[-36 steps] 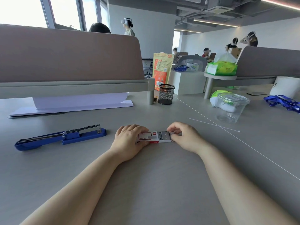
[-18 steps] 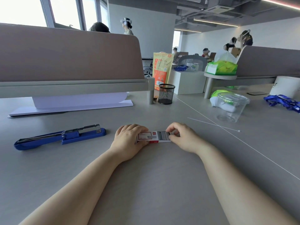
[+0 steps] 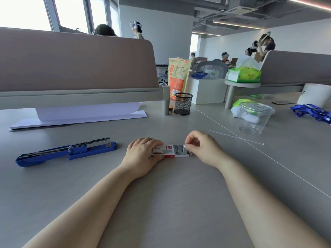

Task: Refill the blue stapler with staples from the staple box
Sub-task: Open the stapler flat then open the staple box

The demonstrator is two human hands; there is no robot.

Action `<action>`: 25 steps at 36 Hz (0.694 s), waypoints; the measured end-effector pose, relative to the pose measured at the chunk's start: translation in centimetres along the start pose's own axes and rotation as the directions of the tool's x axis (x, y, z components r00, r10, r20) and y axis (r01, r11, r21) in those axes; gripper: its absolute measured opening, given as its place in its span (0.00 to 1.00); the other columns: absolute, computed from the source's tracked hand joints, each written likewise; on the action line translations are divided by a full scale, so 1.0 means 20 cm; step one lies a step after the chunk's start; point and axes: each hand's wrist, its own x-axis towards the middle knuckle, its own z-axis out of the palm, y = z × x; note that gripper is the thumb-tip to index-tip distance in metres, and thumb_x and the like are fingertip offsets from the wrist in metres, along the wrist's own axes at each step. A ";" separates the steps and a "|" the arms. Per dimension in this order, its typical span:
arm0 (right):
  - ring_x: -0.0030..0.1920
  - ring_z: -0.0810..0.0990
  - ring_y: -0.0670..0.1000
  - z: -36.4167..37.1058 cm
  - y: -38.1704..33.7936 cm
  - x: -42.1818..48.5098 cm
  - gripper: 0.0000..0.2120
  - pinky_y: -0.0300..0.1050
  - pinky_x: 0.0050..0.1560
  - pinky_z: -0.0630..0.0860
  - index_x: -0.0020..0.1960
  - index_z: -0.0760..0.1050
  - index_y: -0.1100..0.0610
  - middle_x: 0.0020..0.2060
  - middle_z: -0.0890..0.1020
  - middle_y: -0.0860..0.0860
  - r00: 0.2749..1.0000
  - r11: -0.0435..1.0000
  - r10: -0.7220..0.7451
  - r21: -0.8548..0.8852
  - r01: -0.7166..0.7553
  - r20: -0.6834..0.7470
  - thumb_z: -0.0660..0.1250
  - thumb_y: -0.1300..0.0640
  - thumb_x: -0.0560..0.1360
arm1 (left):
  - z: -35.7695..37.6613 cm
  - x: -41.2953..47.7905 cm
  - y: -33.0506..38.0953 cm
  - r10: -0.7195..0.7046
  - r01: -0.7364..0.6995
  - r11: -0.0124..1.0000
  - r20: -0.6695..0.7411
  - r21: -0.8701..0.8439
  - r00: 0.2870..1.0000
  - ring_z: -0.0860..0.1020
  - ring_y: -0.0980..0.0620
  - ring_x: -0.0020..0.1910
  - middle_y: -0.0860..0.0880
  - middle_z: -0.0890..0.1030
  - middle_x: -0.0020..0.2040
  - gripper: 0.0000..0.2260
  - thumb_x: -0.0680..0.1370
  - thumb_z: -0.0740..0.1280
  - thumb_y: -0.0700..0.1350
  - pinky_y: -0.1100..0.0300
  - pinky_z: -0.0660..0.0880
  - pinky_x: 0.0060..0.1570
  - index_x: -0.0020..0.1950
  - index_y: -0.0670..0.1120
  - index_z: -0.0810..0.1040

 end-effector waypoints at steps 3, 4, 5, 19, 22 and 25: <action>0.34 0.74 0.44 0.00 -0.01 0.00 0.05 0.33 0.36 0.71 0.41 0.74 0.54 0.34 0.77 0.46 1.000 0.996 0.008 0.086 -0.008 0.001 0.68 0.63 0.71 | 0.00 0.00 0.00 -0.008 0.008 1.000 0.019 0.001 1.000 0.69 0.49 0.64 0.53 0.76 0.62 0.18 0.74 0.64 0.57 0.52 0.63 0.65 0.63 0.56 0.71; 0.35 0.74 0.44 0.00 -0.01 0.00 0.06 0.31 0.37 0.71 0.42 0.74 0.53 0.35 0.77 0.46 1.000 0.992 0.014 0.126 -0.012 -0.011 0.68 0.63 0.71 | 0.00 0.00 0.00 -0.010 0.009 1.000 0.024 0.004 1.000 0.69 0.49 0.64 0.53 0.76 0.62 0.18 0.75 0.64 0.56 0.52 0.64 0.65 0.63 0.56 0.71; 0.36 0.75 0.45 0.00 -0.01 0.00 0.07 0.31 0.40 0.72 0.42 0.75 0.52 0.37 0.78 0.47 0.999 0.985 0.024 0.171 -0.019 -0.031 0.68 0.64 0.71 | 0.00 0.00 0.00 -0.013 0.013 1.000 0.032 0.007 0.999 0.69 0.49 0.64 0.53 0.76 0.63 0.18 0.75 0.63 0.56 0.52 0.64 0.65 0.64 0.56 0.71; 0.47 0.74 0.52 -0.07 0.08 0.00 0.14 0.39 0.48 0.66 0.49 0.81 0.55 0.45 0.72 0.51 0.997 0.978 0.065 -0.202 -0.054 0.047 0.58 0.67 0.76 | 0.00 0.00 -0.01 -0.069 0.070 0.998 0.042 -0.008 0.997 0.70 0.47 0.62 0.51 0.75 0.62 0.19 0.74 0.63 0.58 0.51 0.67 0.63 0.62 0.54 0.72; 0.47 0.74 0.51 -0.06 0.07 0.00 0.16 0.37 0.47 0.66 0.49 0.82 0.55 0.46 0.72 0.51 0.995 0.975 0.053 -0.221 -0.032 0.089 0.57 0.67 0.76 | -0.01 0.00 0.00 -0.098 0.098 0.995 0.025 -0.013 0.995 0.70 0.46 0.61 0.49 0.75 0.61 0.18 0.73 0.65 0.59 0.52 0.67 0.62 0.61 0.55 0.73; 0.49 0.75 0.52 -0.06 0.06 -0.01 0.19 0.39 0.50 0.68 0.50 0.82 0.53 0.47 0.74 0.52 0.991 0.975 0.063 -0.218 -0.036 0.114 0.55 0.69 0.75 | -0.01 0.00 0.00 -0.095 0.096 0.995 0.034 -0.023 0.995 0.71 0.47 0.60 0.49 0.74 0.60 0.18 0.72 0.66 0.58 0.52 0.68 0.61 0.61 0.55 0.73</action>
